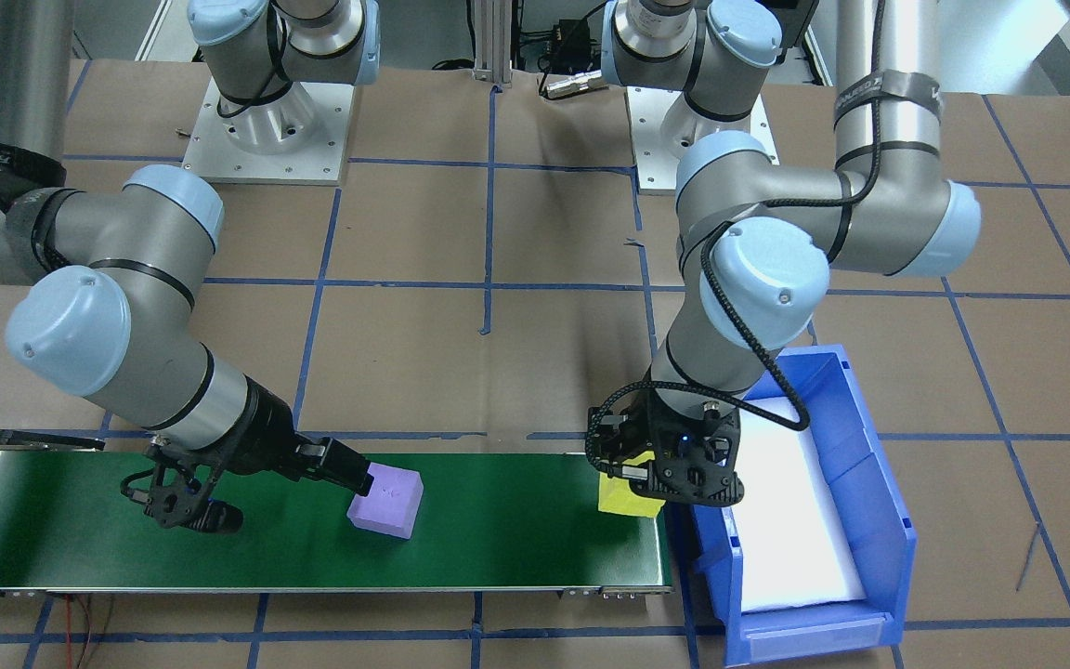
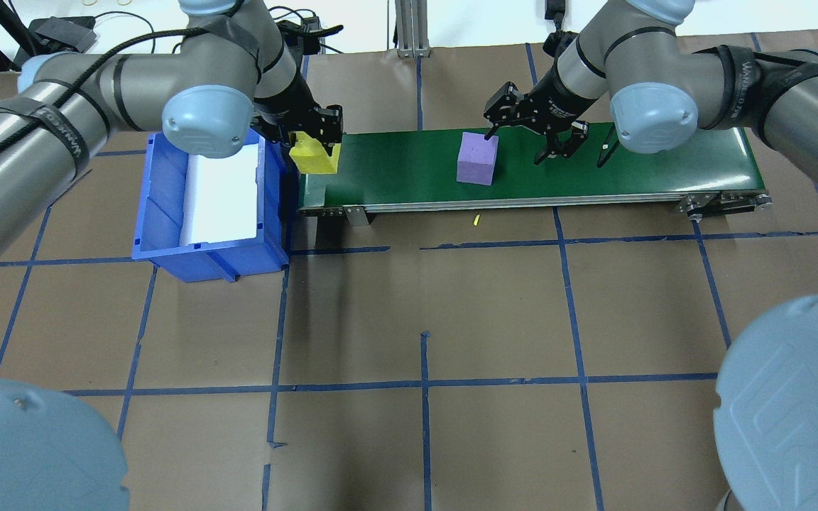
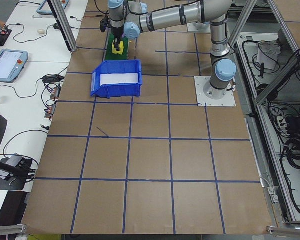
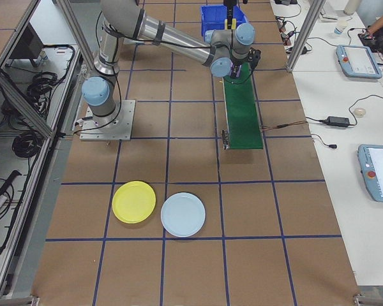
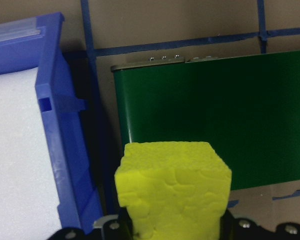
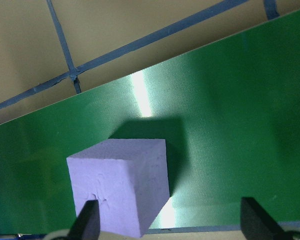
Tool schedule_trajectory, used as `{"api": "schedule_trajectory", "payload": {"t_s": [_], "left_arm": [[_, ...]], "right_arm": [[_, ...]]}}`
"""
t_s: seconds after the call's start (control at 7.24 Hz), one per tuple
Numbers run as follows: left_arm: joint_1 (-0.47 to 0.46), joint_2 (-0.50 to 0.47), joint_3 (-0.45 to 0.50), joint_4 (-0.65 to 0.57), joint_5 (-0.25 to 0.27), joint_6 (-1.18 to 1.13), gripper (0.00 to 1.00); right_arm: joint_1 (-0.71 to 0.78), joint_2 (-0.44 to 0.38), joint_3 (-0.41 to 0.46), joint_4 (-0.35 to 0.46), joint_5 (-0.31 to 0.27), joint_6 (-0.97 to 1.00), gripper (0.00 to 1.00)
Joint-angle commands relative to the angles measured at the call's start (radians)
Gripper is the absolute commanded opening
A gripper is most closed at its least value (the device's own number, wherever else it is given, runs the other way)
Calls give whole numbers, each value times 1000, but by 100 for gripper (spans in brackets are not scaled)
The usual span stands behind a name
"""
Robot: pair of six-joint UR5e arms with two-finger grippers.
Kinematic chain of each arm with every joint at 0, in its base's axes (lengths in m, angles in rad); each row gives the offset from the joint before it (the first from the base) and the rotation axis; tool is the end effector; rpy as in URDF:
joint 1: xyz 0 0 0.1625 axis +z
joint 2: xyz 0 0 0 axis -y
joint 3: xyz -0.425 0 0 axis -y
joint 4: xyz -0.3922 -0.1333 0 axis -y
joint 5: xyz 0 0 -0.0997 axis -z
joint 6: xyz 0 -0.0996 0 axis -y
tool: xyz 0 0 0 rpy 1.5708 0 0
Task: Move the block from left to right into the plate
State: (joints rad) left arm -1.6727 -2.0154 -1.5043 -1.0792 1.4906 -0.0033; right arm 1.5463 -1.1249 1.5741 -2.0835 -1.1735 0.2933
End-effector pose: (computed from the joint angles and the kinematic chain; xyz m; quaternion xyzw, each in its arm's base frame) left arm -0.2074 -0.6398 0.3140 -0.0514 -0.9963 0.0545 0.0429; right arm 0.1561 -0.6459 0.2903 0.1489 0.9685 -0.0044 0.1996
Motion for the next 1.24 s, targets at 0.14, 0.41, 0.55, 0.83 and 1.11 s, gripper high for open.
{"api": "schedule_trajectory", "payload": {"t_s": [0.14, 0.41, 0.55, 0.83, 1.11], "left_arm": [[-13, -78, -1, 91, 0, -15, 55], [-13, -91, -2, 131, 0, -17, 90], [-13, -83, -2, 131, 2, -8, 97], [-13, -5, 6, 70, 13, -1, 100], [1, 130, 10, -100, 37, -1, 100]], "right_arm": [[0, 10, 1, -1, 0, -2, 100], [0, 23, -3, -3, 2, -2, 100], [0, 39, -9, -6, 0, -3, 100], [0, 63, -8, -62, -23, -17, 94], [-11, 79, -14, -70, -198, -249, 56]]}}
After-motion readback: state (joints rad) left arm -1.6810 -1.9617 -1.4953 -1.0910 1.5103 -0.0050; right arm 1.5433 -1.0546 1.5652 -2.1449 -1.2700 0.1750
